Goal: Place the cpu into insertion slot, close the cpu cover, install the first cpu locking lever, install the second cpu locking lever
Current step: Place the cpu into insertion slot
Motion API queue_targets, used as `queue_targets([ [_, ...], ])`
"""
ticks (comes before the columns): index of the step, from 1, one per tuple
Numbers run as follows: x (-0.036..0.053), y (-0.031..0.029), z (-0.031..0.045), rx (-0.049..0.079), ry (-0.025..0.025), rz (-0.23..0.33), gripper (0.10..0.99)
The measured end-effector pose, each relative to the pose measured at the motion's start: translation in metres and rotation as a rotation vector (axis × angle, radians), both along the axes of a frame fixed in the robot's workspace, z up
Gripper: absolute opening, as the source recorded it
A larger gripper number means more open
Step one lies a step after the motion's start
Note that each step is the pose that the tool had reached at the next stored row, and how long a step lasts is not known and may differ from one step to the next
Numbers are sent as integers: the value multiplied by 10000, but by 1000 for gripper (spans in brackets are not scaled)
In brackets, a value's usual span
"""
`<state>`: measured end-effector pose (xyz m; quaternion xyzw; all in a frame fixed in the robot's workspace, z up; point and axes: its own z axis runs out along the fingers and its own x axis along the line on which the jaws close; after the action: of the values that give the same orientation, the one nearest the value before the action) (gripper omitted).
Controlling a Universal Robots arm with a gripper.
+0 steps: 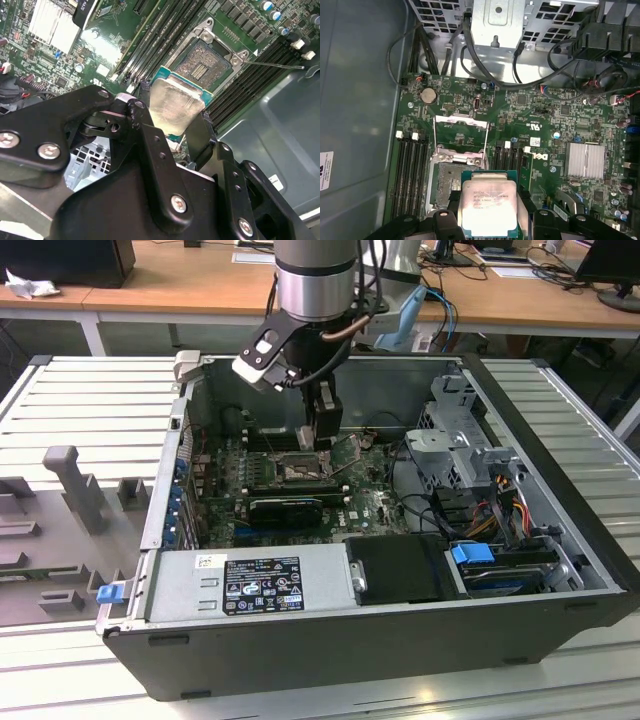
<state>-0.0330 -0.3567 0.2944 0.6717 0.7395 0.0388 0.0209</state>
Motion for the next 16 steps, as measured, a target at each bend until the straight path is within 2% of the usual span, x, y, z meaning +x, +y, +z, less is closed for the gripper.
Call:
queue_targets([
  [16,-5,7,-49,2,14,-135,525],
])
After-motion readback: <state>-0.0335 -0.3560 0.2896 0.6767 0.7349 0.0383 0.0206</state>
